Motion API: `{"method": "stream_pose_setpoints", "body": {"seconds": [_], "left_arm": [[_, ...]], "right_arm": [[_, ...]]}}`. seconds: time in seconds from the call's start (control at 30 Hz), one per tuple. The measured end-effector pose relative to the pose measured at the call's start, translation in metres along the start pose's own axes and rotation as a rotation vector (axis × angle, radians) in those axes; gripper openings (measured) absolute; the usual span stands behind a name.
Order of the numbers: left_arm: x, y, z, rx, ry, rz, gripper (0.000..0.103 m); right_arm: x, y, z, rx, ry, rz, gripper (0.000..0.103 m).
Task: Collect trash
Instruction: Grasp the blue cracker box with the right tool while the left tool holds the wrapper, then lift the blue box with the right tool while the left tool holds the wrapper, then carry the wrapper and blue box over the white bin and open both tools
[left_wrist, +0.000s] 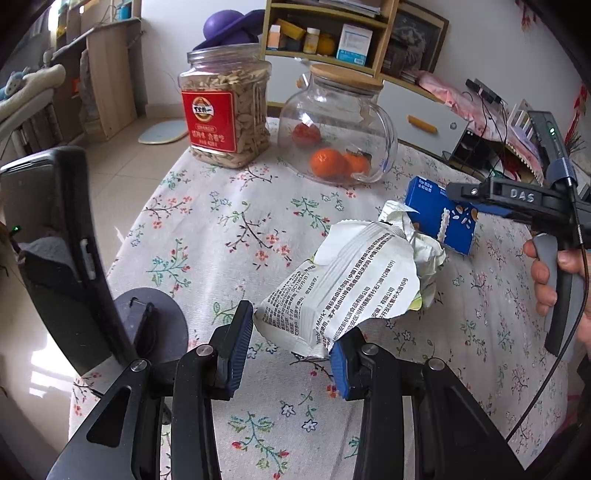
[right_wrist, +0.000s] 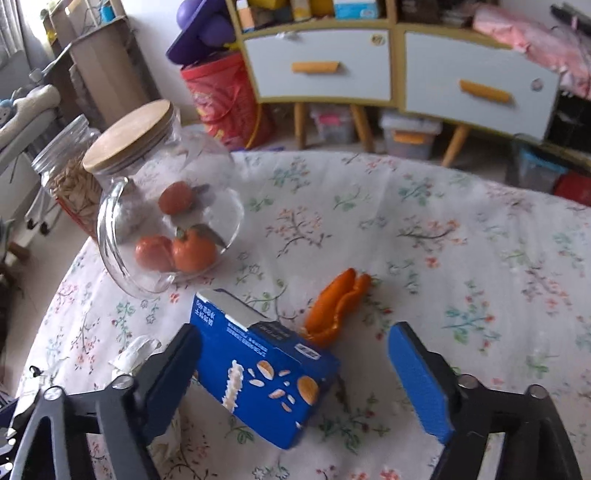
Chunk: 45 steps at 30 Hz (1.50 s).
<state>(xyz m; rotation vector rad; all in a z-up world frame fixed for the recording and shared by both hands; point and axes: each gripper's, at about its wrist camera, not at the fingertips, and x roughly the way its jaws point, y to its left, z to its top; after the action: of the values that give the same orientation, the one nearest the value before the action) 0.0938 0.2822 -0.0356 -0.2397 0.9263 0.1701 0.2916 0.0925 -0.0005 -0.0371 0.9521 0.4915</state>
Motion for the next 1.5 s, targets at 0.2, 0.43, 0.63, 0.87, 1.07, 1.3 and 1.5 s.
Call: {"method": "stream_pose_setpoints", "body": {"seconds": [0.2, 0.43, 0.63, 0.87, 1.07, 1.3, 1.5], "left_arm": [[0.004, -0.008, 0.003, 0.009, 0.008, -0.007, 0.040], [0.007, -0.018, 0.004, 0.016, 0.016, -0.021, 0.040], [-0.001, -0.033, 0.005, 0.032, -0.001, -0.045, 0.040], [-0.013, -0.063, 0.002, 0.082, -0.024, -0.062, 0.040], [-0.026, -0.091, -0.003, 0.102, -0.033, -0.089, 0.040], [-0.026, -0.134, -0.008, 0.148, -0.018, -0.114, 0.040], [-0.021, -0.177, -0.010, 0.205, -0.011, -0.134, 0.040]], "right_arm": [[0.019, -0.010, -0.014, 0.070, 0.088, 0.138, 0.041], [-0.011, -0.037, -0.042, 0.135, 0.086, 0.193, 0.034], [-0.052, -0.069, -0.071, 0.180, 0.043, 0.187, 0.033], [-0.113, -0.099, -0.097, 0.196, -0.021, 0.127, 0.032], [-0.163, -0.125, -0.113, 0.210, -0.127, 0.044, 0.032], [-0.196, -0.168, -0.142, 0.301, -0.178, -0.021, 0.032], [-0.222, -0.204, -0.162, 0.384, -0.197, -0.103, 0.032]]}}
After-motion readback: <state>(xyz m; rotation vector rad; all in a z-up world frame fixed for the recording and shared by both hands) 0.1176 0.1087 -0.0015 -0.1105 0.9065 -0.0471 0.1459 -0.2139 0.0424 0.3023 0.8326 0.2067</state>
